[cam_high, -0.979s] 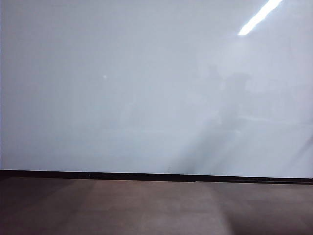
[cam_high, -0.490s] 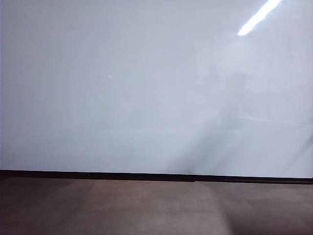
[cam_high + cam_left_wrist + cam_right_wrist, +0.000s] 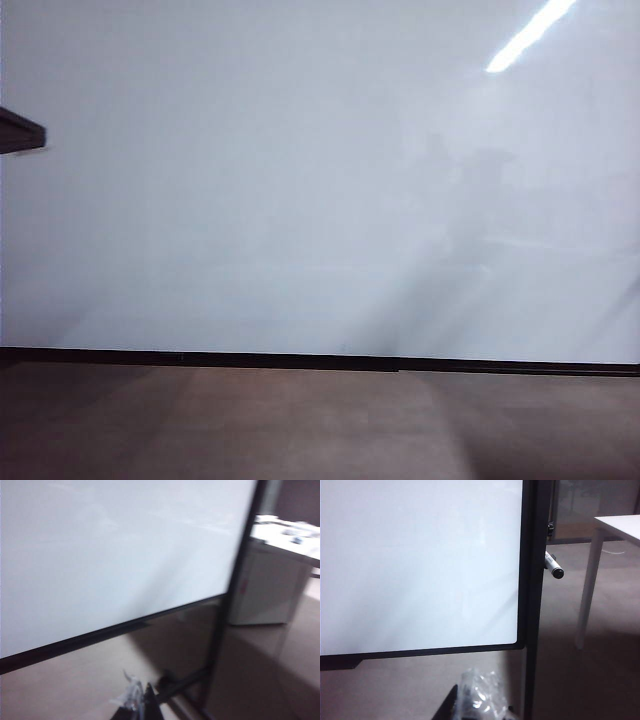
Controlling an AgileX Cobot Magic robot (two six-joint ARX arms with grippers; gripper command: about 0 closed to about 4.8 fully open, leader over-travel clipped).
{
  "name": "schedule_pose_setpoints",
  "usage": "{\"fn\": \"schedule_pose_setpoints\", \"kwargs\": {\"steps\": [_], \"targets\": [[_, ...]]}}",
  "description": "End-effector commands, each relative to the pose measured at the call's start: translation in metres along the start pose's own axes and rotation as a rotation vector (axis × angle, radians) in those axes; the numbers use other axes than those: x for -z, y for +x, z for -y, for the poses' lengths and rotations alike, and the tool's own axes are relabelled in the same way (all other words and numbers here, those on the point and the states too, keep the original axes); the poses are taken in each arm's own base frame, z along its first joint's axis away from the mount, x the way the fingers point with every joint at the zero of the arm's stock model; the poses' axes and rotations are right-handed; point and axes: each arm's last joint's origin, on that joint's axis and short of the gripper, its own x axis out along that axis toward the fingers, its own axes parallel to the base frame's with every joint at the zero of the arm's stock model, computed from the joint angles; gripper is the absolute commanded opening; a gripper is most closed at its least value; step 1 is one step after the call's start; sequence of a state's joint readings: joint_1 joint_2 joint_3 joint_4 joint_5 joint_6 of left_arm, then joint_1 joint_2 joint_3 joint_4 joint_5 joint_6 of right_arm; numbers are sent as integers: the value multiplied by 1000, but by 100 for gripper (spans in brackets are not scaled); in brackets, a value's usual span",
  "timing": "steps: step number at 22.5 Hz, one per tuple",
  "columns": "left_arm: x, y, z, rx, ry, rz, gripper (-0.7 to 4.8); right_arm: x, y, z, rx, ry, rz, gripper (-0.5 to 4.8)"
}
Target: Reach to the right to find the marker pen, pick it up, and write the number 17 on the whiteboard.
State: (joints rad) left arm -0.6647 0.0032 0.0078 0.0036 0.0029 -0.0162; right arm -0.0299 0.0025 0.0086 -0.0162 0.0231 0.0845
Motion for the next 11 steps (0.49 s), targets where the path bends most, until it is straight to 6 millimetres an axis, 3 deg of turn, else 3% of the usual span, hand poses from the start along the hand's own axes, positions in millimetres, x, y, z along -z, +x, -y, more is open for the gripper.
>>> {"fn": "schedule_pose_setpoints", "kwargs": {"steps": [1,8,11], "targets": [[-1,0,6,67,3,11,-5,-2,0,0,-3,50,20,-5],[-1,-1,12,127,2,9,-5,-8,0,0,-1,53,82,-5],[-1,-1,13,133,2,10,-5,-19,-2,1,79,101,162,-5]]}}
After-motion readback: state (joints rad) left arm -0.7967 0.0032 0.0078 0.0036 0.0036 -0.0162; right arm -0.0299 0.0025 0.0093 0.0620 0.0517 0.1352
